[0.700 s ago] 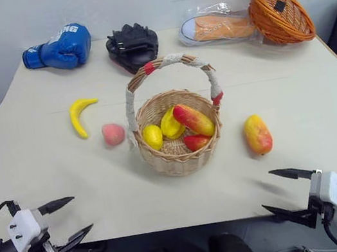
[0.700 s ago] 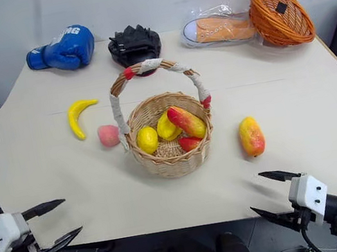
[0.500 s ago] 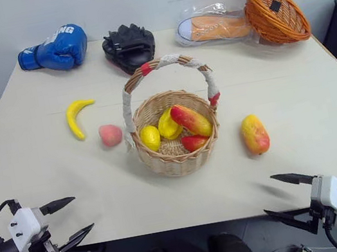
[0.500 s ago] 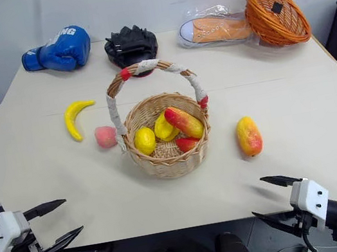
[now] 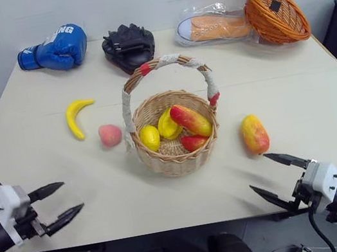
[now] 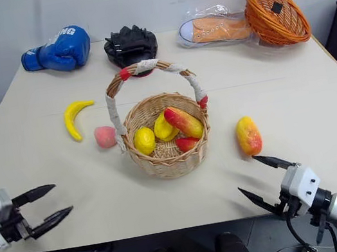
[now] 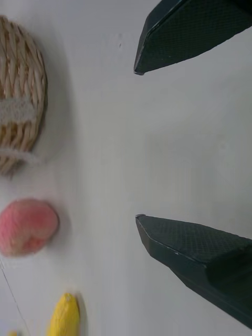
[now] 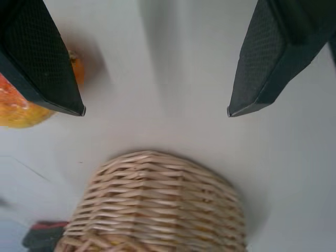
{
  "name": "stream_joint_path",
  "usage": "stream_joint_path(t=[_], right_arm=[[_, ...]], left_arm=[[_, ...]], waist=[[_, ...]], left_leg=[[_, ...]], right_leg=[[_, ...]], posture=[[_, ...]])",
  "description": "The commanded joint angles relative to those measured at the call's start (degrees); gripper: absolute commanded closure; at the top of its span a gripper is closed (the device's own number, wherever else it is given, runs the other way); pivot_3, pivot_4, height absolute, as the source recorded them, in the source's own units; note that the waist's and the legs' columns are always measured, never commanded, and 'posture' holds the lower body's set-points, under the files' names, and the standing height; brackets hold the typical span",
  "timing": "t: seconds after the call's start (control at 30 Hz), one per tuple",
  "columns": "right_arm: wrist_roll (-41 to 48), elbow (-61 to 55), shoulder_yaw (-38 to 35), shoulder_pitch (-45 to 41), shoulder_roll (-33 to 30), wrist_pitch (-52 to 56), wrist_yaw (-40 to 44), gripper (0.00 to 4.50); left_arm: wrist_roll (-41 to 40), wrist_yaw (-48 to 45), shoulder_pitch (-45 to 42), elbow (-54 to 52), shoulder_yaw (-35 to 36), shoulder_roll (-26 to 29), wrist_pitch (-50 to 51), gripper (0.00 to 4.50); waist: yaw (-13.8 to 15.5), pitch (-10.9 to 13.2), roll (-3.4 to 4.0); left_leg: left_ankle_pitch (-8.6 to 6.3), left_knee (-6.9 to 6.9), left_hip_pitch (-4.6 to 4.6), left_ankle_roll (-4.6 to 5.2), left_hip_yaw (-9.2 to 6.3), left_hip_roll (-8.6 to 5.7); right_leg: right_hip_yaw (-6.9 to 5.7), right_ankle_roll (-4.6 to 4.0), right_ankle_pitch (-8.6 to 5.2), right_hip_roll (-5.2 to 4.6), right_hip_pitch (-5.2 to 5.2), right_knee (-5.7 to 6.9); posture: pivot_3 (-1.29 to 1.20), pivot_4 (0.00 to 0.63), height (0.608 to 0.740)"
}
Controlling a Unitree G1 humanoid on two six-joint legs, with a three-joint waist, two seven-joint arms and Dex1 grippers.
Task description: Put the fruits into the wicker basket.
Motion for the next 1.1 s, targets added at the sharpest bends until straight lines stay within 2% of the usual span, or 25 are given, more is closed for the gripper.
stream_joint_path(t=[0.03,0.13,0.3,0.43,0.57,0.7,0.8,0.93,1.07,1.1], right_arm=[[7.37,-8.96,-3.22,-6.7,0.41,6.09,-7.26,0.03],[9.27,-15.11,-1.39,-12.63,-1.31,9.81,-8.84,0.03],[8.46,-19.22,1.06,-18.9,-4.94,11.74,-6.31,0.03],[7.04,-17.79,0.68,-20.22,-4.51,11.41,-7.09,0.03],[8.21,-17.26,-0.15,-21.87,-6.13,11.53,-4.94,0.03],[9.97,-15.63,-1.04,-25.39,-8.3,12.67,-2.64,0.03],[9.28,-13.01,-0.49,-29.09,-8.84,12.52,-1.99,0.03],[9.42,-11.67,-1.84,-30.13,-9.74,12.84,-0.53,0.03],[9.48,-11.64,-2.31,-29.61,-9.98,13.44,-0.23,0.03],[9.39,-11.68,-2.42,-29.37,-9.92,13.5,-0.29,0.01]], left_arm=[[-1.79,8.96,-7.76,10.33,6.59,4.44,8.81,0.0],[-2.46,11.52,-13.87,20.84,8.67,5.88,12.39,0.0],[-1.08,11.85,-19.99,27.37,3.3,8.0,20.59,0.0],[0.1,15.89,-32.1,26.66,-3.79,5.78,23.16,0.0],[2.38,21.25,-45.38,27.31,-10.86,0.98,27.57,0.0],[9.58,23.96,-58.63,38.36,-19.46,-4.14,24.9,0.0],[18.86,33.29,-68.18,53.17,-25.54,-8.62,15.67,0.0],[22.16,38.23,-73.87,65.13,-26.0,-11.93,8.48,0.0],[23.25,39.68,-75.47,70.27,-25.39,-13.94,5.52,0.0],[23.76,39.88,-75.6,70.95,-25.6,-14.3,5.15,0.19]], waist=[[-0.4,0.0,-0.01],[-1.07,-0.01,0.0],[-1.16,-0.03,-0.06],[0.57,-0.12,-0.55],[1.51,-0.13,-0.58],[1.7,-0.14,-0.6],[0.54,-0.12,-0.64],[0.29,-0.12,-0.66],[0.34,-0.11,-0.68],[0.37,-0.11,-0.68]], left_leg=[[0.01,0.0,0.01,-0.02,-0.01,0.03],[0.04,-0.06,0.02,-0.06,-0.04,0.02],[0.11,-0.18,-0.05,-0.27,0.16,0.0],[0.06,0.25,-0.39,-0.26,0.05,0.0],[-0.01,0.58,-0.42,-0.16,0.05,-0.05],[-0.01,0.72,-0.43,-0.14,0.2,-0.22],[-0.04,0.72,-0.44,-0.3,0.69,-0.04],[-0.02,0.74,-0.49,-0.28,0.9,-0.02],[-0.04,0.68,-0.54,-0.27,1.24,-0.01],[-0.04,0.7,-0.54,-0.27,1.29,-0.01]], right_leg=[[0.0,0.0,0.0,-0.01,0.0,0.02],[-0.01,-0.01,0.0,-0.02,-0.03,0.09],[-0.13,-0.03,-0.03,0.13,-0.16,0.09],[-0.24,0.02,0.0,0.2,-0.25,0.03],[-0.15,0.21,0.11,0.18,-0.13,0.1],[-0.09,0.24,0.13,0.35,-0.14,0.4],[-0.09,0.17,0.08,0.62,-0.26,0.4],[-0.01,0.17,0.09,0.59,-0.43,0.44],[0.07,0.17,0.09,0.51,-0.77,0.58],[0.07,0.17,0.09,0.5,-0.83,0.63]], posture=[[0.0,0.15,0.74],[0.0,0.15,0.74],[0.0,0.15,0.74],[0.0,0.15,0.74],[0.0,0.15,0.74],[0.0,0.15,0.74],[0.0,0.15,0.74],[0.0,0.15,0.74],[0.0,0.15,0.74],[0.0,0.15,0.74]])
